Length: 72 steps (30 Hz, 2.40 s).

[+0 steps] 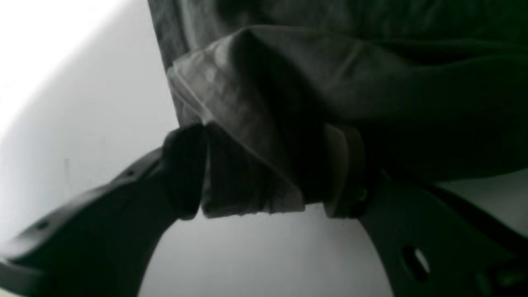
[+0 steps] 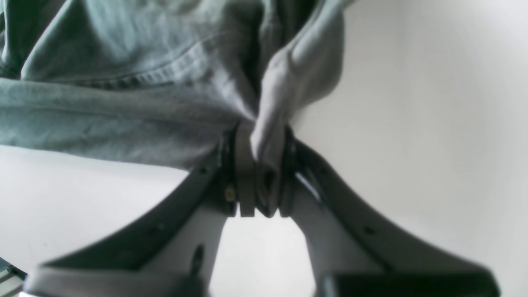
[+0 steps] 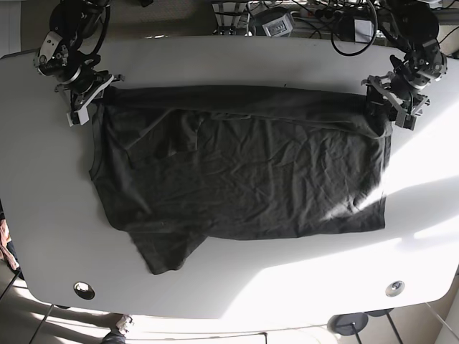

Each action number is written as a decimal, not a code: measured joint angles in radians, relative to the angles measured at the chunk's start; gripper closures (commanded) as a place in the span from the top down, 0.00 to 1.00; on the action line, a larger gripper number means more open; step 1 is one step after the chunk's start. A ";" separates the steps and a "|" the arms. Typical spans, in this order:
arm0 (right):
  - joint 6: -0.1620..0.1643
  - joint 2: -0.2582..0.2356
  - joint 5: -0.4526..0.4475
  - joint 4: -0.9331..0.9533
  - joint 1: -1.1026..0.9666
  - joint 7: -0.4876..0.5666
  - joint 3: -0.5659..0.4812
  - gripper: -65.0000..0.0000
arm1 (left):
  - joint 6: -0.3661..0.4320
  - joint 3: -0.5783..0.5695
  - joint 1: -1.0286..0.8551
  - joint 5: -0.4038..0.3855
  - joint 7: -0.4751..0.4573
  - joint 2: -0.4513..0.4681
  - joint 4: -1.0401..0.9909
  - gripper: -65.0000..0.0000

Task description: Fold the T-shirt properly

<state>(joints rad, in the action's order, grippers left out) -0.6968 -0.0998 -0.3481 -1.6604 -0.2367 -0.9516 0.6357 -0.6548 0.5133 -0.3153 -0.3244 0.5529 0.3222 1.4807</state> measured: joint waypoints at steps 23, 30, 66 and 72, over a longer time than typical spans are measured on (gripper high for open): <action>-0.010 -0.027 -0.019 -0.186 -0.264 -0.002 0.000 0.04 | -0.053 0.221 -0.167 -0.013 0.296 -0.047 0.169 0.39; -0.002 -0.004 -0.053 -0.260 -0.325 -0.003 0.106 0.62 | -0.053 0.299 -0.178 -0.027 0.382 -0.047 0.372 0.56; 0.000 -0.113 0.264 0.479 0.650 0.109 -0.149 1.00 | 0.175 -0.020 0.406 -0.148 0.303 -0.043 0.141 0.55; 0.008 -0.173 0.267 0.819 0.752 0.318 -0.239 1.00 | 0.192 -0.038 0.407 -0.147 0.230 -0.016 0.076 0.55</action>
<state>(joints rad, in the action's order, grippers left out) -0.6888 -0.2729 -0.0811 -0.8413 0.5156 -0.6338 0.3969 -0.4633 0.4751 0.0917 -0.4717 0.7830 0.3058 1.5570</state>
